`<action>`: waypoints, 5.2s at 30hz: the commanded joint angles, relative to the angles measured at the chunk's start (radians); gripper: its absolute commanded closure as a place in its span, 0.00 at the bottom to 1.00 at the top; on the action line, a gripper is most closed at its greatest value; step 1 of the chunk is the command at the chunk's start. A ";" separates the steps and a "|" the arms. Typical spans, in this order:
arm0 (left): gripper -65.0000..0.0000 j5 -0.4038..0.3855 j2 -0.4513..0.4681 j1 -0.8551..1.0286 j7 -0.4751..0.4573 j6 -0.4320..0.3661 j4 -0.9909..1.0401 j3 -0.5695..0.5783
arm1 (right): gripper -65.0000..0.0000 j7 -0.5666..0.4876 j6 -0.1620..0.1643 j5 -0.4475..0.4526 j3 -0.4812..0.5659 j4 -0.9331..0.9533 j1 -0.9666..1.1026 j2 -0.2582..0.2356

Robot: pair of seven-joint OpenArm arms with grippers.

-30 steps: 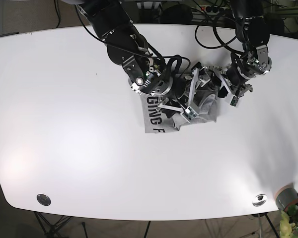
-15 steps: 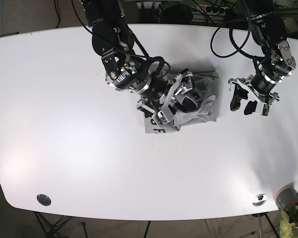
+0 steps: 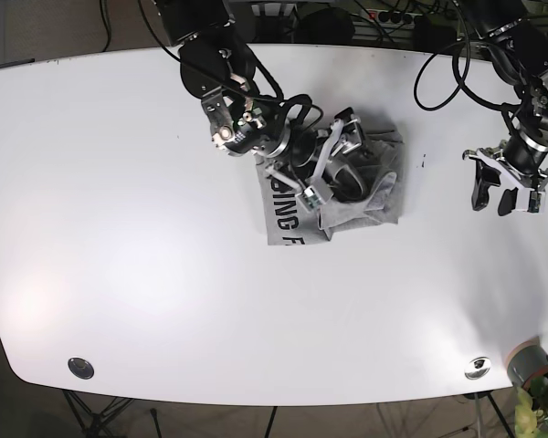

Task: Fold the T-shirt properly

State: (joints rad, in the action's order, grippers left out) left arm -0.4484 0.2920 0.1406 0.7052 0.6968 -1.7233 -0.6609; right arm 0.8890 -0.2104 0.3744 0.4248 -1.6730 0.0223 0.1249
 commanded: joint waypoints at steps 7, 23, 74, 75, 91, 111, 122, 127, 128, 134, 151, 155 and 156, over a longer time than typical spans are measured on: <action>0.57 -0.016 0.022 0.023 -0.025 -0.002 -0.024 -0.084 | 0.13 -0.024 -0.008 0.061 0.167 0.081 -0.097 0.025; 0.57 -0.014 0.017 0.043 -0.025 -0.002 -0.014 -0.129 | 0.13 -0.023 -0.007 0.282 0.056 -0.138 -0.061 -0.123; 0.56 -0.017 0.016 0.044 -0.031 -0.007 -0.043 0.071 | 0.13 -0.130 0.004 0.479 0.158 0.218 -0.451 -0.098; 0.56 -0.016 0.019 0.037 -0.031 -0.007 -0.043 0.106 | 0.13 -0.130 0.004 0.479 0.145 0.211 -0.447 -0.115; 0.43 0.130 -0.069 0.021 -0.032 -0.144 -0.137 0.487 | 0.86 -0.132 0.004 0.433 -0.093 0.288 -0.397 -0.224; 0.43 0.242 -0.141 0.173 -0.032 -0.127 -0.149 0.531 | 0.87 -0.359 -0.008 -0.110 -0.091 0.640 -0.451 -0.063; 0.43 0.245 -0.118 0.118 -0.034 -0.044 0.050 0.447 | 0.87 -0.414 -0.059 -0.107 -0.096 0.695 -0.431 -0.098; 0.43 0.241 -0.075 0.040 -0.037 -0.042 0.165 0.458 | 0.88 -0.417 -0.079 -0.105 -0.097 0.695 -0.419 -0.130; 0.43 0.241 -0.073 0.015 -0.045 -0.042 0.185 0.462 | 0.88 -0.417 -0.079 -0.105 -0.097 0.695 -0.416 -0.146; 0.43 0.248 -0.069 -0.068 -0.063 -0.042 0.216 0.504 | 0.88 -0.417 -0.079 -0.105 -0.114 0.595 -0.338 -0.205; 0.43 0.245 -0.014 -0.376 -0.091 -0.042 0.457 0.723 | 0.88 -0.411 -0.080 -0.105 -0.203 0.288 -0.061 -0.259; 0.43 0.245 -0.014 -0.431 -0.170 -0.048 0.536 0.749 | 0.88 -0.408 -0.079 -0.105 -0.197 0.222 -0.002 -0.253; 0.43 0.245 -0.014 -0.442 -0.189 -0.048 0.552 0.751 | 0.88 -0.394 -0.079 -0.105 -0.179 0.202 0.012 -0.253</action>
State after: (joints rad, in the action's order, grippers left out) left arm -0.1925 0.2665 -0.2626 0.5606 0.6518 -1.1797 0.0933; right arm 0.4637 -0.2813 0.2691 0.2237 -1.4319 0.0208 -0.1295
